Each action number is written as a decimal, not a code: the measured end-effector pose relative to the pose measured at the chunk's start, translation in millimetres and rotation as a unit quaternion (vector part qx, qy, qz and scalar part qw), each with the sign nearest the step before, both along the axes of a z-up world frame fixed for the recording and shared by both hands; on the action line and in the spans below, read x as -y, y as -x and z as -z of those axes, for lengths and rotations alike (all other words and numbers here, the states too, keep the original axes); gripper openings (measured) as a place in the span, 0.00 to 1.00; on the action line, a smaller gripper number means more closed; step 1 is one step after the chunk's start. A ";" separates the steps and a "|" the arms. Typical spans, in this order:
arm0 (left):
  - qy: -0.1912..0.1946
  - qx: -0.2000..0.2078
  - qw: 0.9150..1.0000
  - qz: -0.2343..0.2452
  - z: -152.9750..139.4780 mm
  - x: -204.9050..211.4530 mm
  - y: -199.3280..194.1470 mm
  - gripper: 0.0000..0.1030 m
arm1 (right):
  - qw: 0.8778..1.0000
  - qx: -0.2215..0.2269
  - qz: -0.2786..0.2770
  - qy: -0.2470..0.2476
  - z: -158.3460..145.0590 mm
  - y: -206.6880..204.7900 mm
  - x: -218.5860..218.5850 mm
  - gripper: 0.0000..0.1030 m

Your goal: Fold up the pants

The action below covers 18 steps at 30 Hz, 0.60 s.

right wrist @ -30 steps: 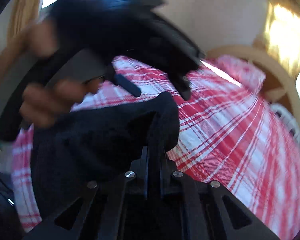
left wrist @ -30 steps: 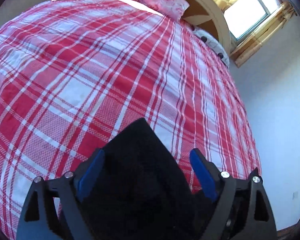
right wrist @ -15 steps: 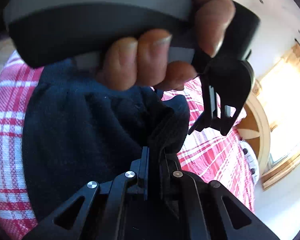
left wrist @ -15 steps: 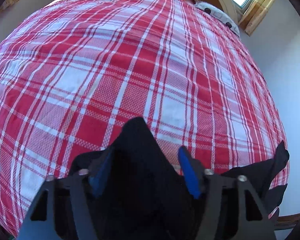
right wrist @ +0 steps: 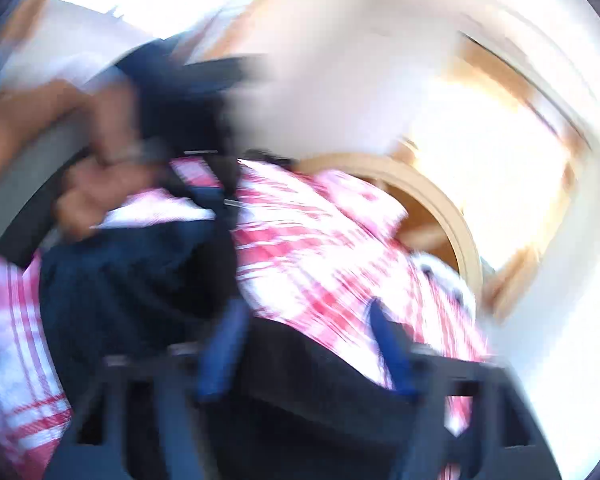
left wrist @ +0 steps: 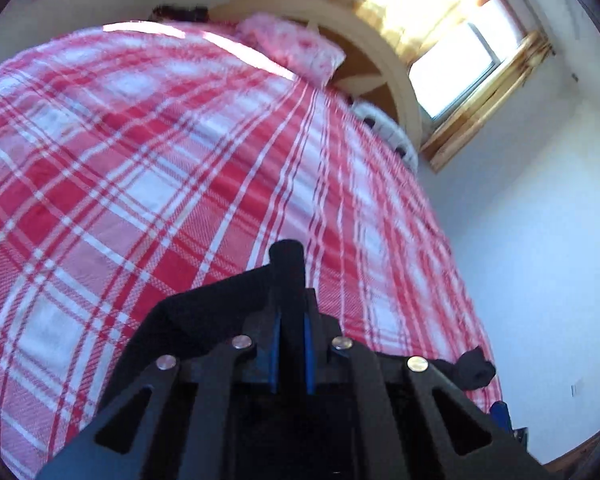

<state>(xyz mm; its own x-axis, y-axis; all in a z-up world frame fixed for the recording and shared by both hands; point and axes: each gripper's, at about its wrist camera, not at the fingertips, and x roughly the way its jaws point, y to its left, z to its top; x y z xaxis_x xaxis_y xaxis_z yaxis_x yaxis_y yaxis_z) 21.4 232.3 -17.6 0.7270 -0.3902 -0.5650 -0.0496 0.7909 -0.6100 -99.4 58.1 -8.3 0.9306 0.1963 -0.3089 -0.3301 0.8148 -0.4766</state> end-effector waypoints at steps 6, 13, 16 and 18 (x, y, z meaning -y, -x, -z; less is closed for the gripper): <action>0.048 0.085 0.995 -0.028 -17.9 -13.0 53.6 0.09 | 0.927 -0.154 0.137 -0.314 -26.1 -21.3 156.3 0.74; 0.080 0.105 0.990 -0.048 -4.8 -25.7 87.5 0.09 | 0.825 -0.300 0.175 -0.446 -9.4 -43.5 206.1 0.74; 0.098 0.102 0.989 -0.051 1.6 -33.6 90.5 0.09 | 0.773 -0.347 0.163 -0.505 5.8 -63.0 209.4 0.74; 0.099 0.091 0.990 -0.052 4.9 -36.2 89.1 0.09 | 0.750 -0.375 0.169 -0.519 20.0 -87.1 209.6 0.74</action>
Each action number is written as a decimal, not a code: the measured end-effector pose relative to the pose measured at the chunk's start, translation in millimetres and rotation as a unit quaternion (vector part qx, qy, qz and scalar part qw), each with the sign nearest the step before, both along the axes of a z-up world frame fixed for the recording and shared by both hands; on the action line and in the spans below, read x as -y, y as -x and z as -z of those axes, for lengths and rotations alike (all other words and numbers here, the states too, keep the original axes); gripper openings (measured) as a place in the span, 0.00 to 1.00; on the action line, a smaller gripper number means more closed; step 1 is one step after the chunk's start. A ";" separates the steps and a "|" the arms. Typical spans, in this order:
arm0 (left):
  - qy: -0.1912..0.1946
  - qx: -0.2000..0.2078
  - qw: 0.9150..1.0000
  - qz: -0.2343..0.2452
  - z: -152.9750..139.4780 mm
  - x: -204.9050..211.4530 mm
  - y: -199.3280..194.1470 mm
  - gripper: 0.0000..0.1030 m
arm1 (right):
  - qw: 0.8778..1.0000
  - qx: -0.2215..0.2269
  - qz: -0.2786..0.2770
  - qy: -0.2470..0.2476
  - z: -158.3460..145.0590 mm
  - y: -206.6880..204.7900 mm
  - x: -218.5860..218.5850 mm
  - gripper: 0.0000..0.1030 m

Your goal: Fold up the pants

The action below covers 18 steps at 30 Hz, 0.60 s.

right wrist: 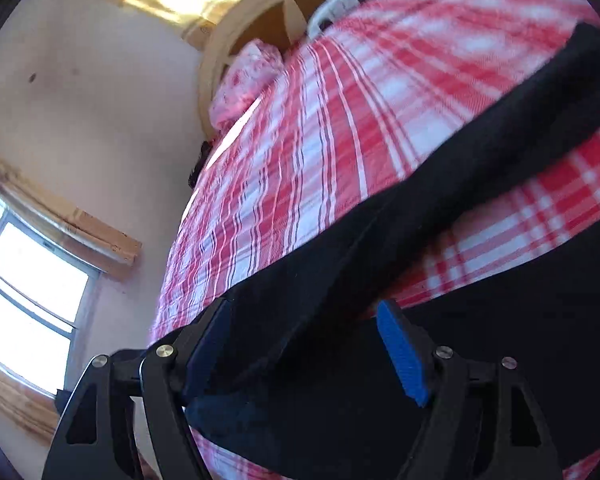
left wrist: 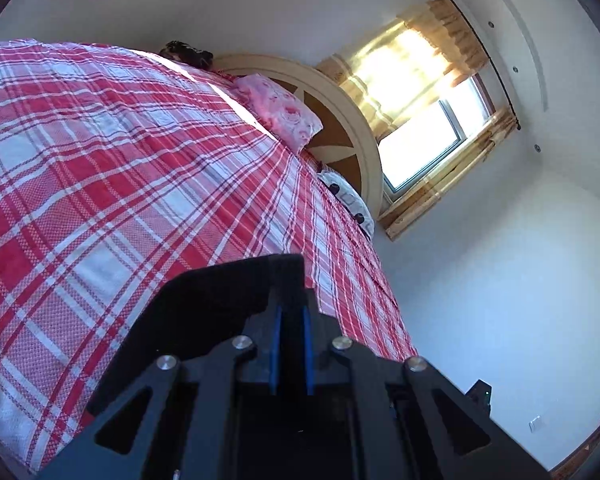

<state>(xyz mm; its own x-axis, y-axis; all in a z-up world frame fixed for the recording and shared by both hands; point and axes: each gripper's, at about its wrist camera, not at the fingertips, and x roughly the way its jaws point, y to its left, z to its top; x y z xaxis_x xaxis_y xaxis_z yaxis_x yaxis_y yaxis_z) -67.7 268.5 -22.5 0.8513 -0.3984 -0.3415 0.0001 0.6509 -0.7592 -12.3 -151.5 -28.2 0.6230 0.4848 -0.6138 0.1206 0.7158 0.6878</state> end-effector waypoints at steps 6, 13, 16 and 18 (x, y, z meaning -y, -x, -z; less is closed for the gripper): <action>-0.012 -0.032 0.999 -0.004 8.7 -4.8 -9.7 0.09 | 0.996 -0.043 0.012 0.073 8.6 -28.2 -21.0 0.74; -0.006 -0.046 0.999 0.001 10.3 -11.2 -12.6 0.09 | 0.998 -0.029 0.003 0.054 2.1 -23.4 -0.6 0.07; -0.006 -0.041 0.999 0.011 4.0 -12.3 -5.3 0.09 | 0.998 0.056 0.009 0.020 -23.5 8.2 17.3 0.07; -0.011 -0.043 0.999 0.018 3.1 -11.8 1.5 0.09 | 0.995 0.099 0.010 0.001 -37.6 39.4 26.7 0.07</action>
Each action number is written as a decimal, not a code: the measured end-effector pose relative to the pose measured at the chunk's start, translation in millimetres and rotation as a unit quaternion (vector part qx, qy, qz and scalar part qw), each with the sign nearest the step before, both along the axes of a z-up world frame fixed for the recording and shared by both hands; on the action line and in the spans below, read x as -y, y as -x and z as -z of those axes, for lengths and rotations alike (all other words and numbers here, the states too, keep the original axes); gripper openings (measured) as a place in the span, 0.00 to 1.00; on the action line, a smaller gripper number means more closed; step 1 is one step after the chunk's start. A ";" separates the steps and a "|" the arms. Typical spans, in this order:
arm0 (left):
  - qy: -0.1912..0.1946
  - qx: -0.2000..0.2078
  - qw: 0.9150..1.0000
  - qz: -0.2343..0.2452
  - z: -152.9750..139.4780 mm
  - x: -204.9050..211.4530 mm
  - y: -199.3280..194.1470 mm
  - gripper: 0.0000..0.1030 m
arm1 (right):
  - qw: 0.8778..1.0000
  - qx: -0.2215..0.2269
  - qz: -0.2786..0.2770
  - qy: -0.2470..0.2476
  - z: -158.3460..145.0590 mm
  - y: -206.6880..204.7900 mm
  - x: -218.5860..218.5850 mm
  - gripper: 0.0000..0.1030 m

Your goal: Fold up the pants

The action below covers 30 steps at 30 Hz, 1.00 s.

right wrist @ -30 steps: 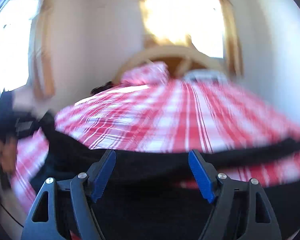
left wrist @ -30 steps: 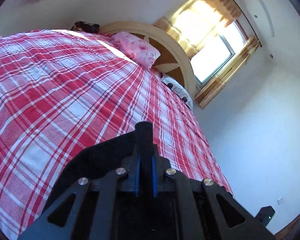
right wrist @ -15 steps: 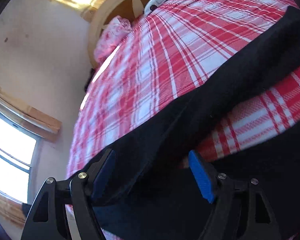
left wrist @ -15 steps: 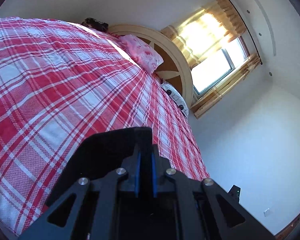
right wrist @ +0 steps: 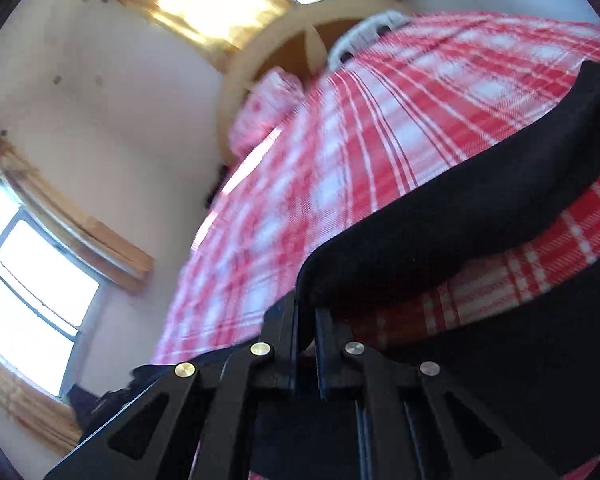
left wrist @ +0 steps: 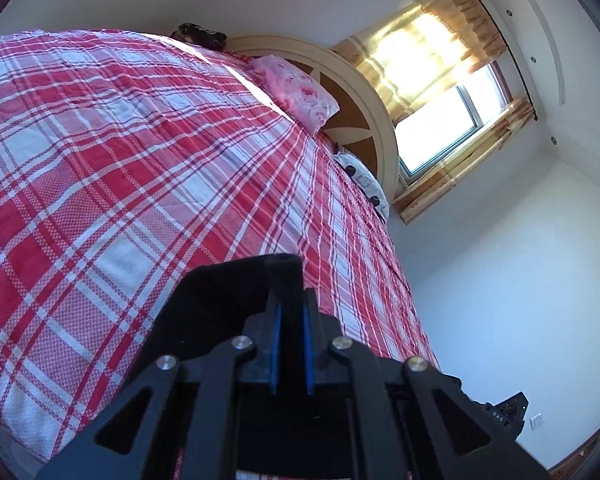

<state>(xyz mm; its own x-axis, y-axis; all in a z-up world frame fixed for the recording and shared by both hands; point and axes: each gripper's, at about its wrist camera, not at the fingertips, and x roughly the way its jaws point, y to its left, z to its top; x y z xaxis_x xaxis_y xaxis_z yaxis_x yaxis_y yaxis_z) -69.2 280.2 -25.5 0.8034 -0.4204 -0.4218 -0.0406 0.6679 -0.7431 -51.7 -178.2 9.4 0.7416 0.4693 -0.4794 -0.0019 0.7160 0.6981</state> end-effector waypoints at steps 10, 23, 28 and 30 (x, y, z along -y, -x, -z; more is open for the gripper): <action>-0.045 -0.090 0.995 -0.011 62.7 -2.9 30.5 0.09 | 0.999 -0.043 0.005 0.014 73.5 106.5 -10.3 0.07; -0.205 -0.101 0.968 -0.103 32.8 -37.8 50.2 0.23 | 0.994 -0.028 0.033 0.097 36.3 129.4 -1.4 0.24; -0.235 -0.059 0.969 -0.056 25.0 -6.0 46.9 0.23 | 0.988 0.053 -0.056 0.133 -15.1 88.9 -32.6 0.52; -0.235 -0.059 0.970 -0.033 30.1 8.4 43.6 0.23 | 0.979 0.064 -0.113 0.160 -18.4 56.9 -60.3 0.52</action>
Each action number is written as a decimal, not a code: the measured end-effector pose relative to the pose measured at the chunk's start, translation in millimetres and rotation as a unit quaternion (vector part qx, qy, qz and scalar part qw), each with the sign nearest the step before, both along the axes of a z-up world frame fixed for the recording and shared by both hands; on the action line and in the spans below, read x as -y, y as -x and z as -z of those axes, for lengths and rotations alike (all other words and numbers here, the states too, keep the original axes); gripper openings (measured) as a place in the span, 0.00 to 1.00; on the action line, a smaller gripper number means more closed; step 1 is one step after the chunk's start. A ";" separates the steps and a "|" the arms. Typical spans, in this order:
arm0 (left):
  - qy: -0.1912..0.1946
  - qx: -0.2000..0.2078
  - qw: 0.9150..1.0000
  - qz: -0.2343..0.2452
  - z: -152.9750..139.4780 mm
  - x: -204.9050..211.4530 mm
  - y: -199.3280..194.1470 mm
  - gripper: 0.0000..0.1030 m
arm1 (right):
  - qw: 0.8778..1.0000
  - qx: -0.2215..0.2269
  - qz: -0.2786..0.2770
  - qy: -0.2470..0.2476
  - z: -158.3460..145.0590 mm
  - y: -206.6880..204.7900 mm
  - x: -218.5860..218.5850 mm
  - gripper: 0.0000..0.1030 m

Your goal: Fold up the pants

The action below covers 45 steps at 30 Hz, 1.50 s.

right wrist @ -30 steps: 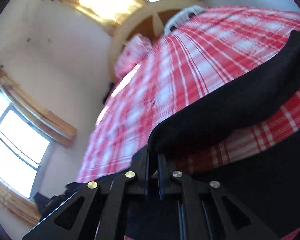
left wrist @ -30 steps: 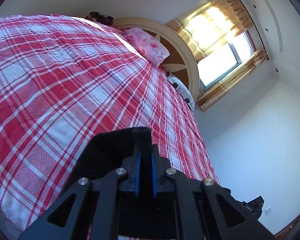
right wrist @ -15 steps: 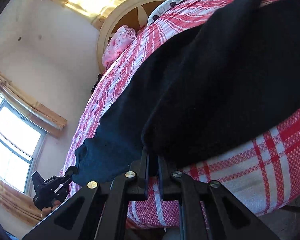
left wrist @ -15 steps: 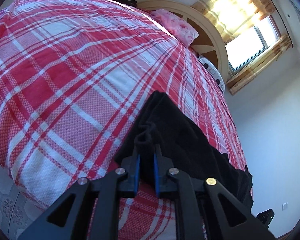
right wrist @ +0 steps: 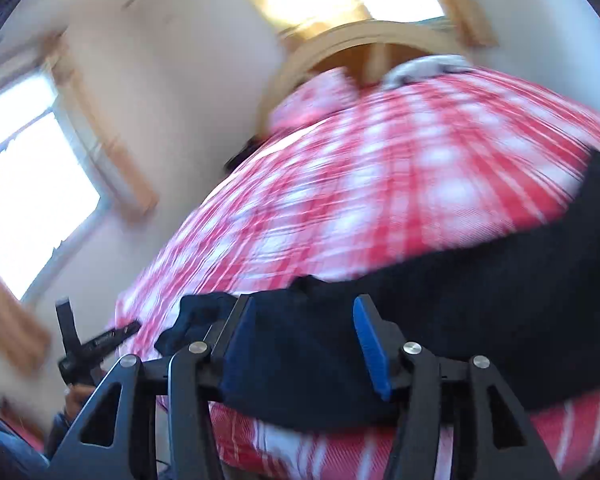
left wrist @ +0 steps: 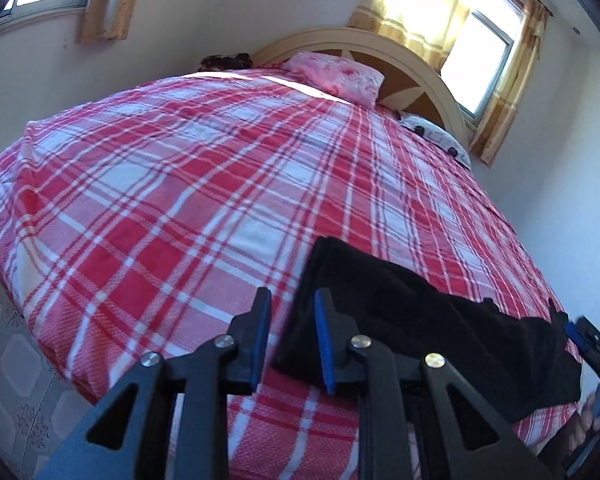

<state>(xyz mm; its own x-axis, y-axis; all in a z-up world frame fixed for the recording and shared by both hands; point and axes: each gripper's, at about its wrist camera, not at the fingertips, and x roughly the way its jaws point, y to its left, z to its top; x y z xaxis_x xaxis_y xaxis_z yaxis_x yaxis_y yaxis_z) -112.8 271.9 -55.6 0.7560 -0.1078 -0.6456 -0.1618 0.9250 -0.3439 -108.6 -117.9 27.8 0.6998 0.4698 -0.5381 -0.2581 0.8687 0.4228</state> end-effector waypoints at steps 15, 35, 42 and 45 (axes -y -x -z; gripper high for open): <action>-0.062 0.012 0.996 0.066 -1.6 52.5 -23.5 0.30 | 0.967 -0.163 -0.171 0.099 79.4 -138.2 -89.7 0.51; -0.103 -0.009 0.993 0.048 -6.9 59.3 -39.4 0.44 | 0.977 -0.148 -0.065 -0.136 99.0 -167.2 -38.8 0.07; -0.108 0.047 0.988 0.098 -40.4 118.3 -56.7 0.64 | 0.992 -0.063 0.020 -0.111 10.8 -126.4 64.0 0.38; -0.075 -0.014 0.992 0.104 -10.2 130.9 -76.6 0.64 | 0.989 -0.058 0.132 -0.028 -6.6 -114.6 133.6 0.45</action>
<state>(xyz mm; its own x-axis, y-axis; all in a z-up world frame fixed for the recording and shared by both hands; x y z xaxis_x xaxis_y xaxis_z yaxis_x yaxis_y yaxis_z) -36.1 141.0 -45.4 0.7089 -0.1608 -0.6868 0.0299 0.9796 -0.1985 6.1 -251.5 34.4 0.7372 0.3110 -0.5998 0.0272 0.8734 0.4863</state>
